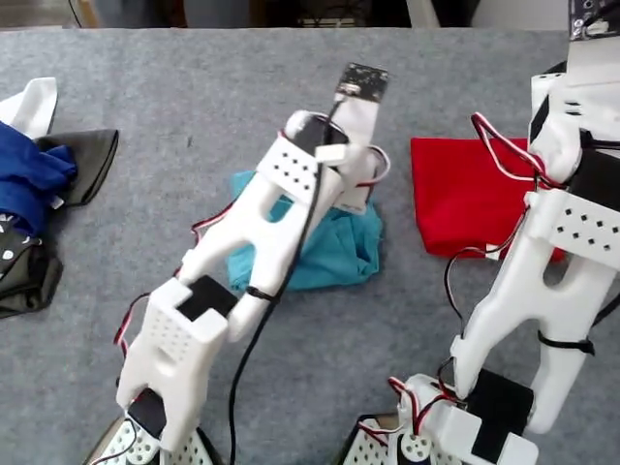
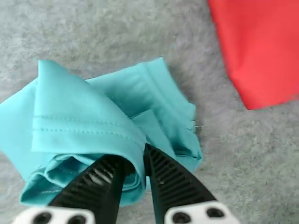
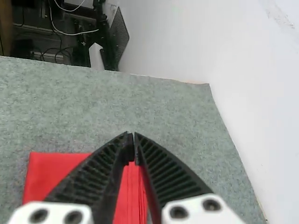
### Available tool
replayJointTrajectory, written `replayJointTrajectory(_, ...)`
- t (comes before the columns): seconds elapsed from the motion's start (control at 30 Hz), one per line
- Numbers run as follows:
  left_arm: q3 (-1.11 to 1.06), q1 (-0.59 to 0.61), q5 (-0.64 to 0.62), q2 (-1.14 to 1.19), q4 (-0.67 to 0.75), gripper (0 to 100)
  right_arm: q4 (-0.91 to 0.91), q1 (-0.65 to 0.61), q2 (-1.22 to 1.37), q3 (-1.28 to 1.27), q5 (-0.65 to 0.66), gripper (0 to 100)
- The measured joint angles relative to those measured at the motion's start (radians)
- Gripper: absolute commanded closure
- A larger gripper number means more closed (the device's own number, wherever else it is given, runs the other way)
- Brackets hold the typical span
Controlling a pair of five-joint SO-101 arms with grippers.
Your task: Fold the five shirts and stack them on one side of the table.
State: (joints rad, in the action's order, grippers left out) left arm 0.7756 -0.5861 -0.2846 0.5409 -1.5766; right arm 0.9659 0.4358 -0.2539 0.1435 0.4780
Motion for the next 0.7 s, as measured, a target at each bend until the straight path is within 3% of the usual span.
replayJointTrajectory(0.2, 0.064, -0.061, 0.000, 0.087, 0.000, 96, 0.000, 0.023, 0.000, 0.000, 0.000, 98.4)
replayJointTrajectory(0.4, 0.092, -0.051, -0.003, 0.114, -0.017, 76, 0.000, 0.028, 0.000, 0.000, 0.000, 98.4)
replayJointTrajectory(0.57, 0.250, 0.028, -0.012, 0.114, -0.117, 81, 0.014, 0.028, 0.000, 0.005, 0.000, 98.4)
replayJointTrajectory(0.7, 0.453, 0.198, -0.012, 0.097, -0.166, 97, 0.106, -0.020, 0.002, 0.005, -0.003, 98.4)
